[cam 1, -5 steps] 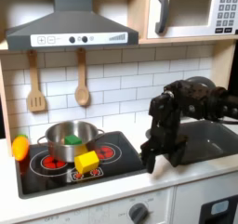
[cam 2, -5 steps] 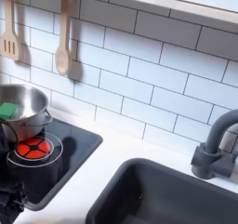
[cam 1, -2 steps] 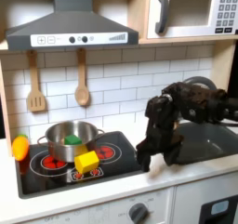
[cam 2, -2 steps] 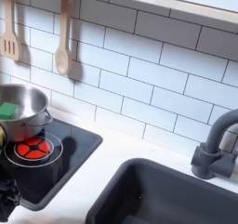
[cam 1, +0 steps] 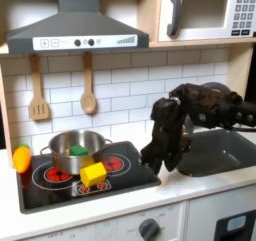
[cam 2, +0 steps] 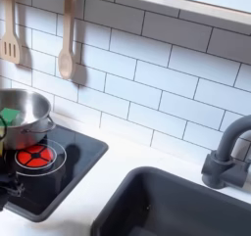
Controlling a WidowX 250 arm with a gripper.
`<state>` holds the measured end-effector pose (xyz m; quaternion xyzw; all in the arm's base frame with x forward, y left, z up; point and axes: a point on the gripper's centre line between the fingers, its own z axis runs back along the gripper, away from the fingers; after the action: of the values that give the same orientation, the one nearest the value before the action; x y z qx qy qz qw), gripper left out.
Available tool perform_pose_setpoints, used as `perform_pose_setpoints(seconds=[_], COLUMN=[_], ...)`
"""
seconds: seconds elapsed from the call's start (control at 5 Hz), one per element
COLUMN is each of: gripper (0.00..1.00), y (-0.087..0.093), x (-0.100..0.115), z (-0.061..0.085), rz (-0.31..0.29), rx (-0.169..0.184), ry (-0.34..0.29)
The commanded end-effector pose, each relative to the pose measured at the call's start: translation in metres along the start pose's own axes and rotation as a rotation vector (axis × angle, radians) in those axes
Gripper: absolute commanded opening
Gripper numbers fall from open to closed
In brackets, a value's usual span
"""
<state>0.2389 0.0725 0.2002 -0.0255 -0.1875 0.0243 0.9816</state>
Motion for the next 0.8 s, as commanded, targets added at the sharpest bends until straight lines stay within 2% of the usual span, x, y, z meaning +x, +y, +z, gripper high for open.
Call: perform_pose_setpoints(seconds=[0.0, 0.6], gripper=[0.0, 0.0], y=[0.0, 0.001], x=[0.012, 0.038], z=[0.005, 0.018], rz=[-0.001, 0.034], rx=[-0.009, -0.043], ry=[-0.048, -0.144])
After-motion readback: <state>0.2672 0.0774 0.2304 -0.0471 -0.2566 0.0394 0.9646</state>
